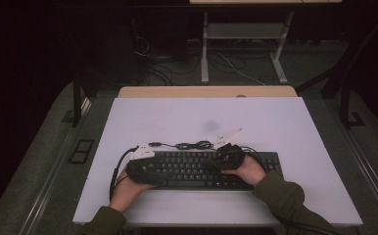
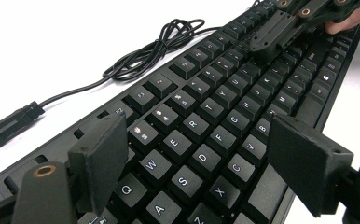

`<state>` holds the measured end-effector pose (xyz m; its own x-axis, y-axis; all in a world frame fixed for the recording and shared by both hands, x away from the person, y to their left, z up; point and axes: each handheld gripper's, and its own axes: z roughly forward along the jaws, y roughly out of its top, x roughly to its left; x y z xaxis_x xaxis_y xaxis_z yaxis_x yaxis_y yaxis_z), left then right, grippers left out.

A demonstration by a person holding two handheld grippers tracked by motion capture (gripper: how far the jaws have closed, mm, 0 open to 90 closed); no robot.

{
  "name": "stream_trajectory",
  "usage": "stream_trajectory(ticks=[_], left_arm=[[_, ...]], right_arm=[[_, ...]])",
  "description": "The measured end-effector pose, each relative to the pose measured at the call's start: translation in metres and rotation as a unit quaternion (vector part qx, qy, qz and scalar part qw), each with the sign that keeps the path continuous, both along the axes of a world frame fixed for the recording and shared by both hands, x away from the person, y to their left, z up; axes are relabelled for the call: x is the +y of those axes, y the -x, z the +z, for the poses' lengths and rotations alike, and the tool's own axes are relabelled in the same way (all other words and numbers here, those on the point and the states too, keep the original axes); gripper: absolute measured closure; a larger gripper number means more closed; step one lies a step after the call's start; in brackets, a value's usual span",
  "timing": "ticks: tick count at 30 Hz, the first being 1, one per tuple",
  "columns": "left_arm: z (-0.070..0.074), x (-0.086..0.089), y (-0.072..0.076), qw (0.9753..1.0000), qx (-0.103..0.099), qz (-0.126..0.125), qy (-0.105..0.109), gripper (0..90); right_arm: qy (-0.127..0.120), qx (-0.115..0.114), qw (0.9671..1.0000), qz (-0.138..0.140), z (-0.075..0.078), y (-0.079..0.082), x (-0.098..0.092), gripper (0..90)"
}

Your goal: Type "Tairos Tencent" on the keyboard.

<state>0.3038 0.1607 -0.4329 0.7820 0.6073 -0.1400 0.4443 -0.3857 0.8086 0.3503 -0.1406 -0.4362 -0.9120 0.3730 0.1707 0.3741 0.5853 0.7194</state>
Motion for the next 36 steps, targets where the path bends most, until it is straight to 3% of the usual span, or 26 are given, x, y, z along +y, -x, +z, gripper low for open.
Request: stream_trajectory(ticks=[14, 22, 28, 36], left_arm=[[0.000, 0.000, 0.000, 1.0000, -0.001, 0.000, -0.001, 20.2], [0.001, 0.000, 0.000, 1.0000, -0.001, 0.001, 0.000, 20.2], [0.001, 0.000, 0.000, 1.0000, -0.003, 0.002, 0.000, 20.2], [0.002, 0.002, 0.000, 1.0000, -0.005, 0.002, 0.003, 20.4]], right_arm=[[-0.004, 0.000, 1.0000, 0.001, 0.000, 0.000, 0.000, 89.2], [-0.024, -0.004, 0.9997, -0.001, 0.006, -0.001, -0.005, 85.7], [-0.046, -0.003, 0.9989, -0.005, 0.010, -0.001, -0.006, 73.7], [-0.067, -0.015, 0.9974, -0.021, 0.013, -0.002, -0.008, 46.0]])
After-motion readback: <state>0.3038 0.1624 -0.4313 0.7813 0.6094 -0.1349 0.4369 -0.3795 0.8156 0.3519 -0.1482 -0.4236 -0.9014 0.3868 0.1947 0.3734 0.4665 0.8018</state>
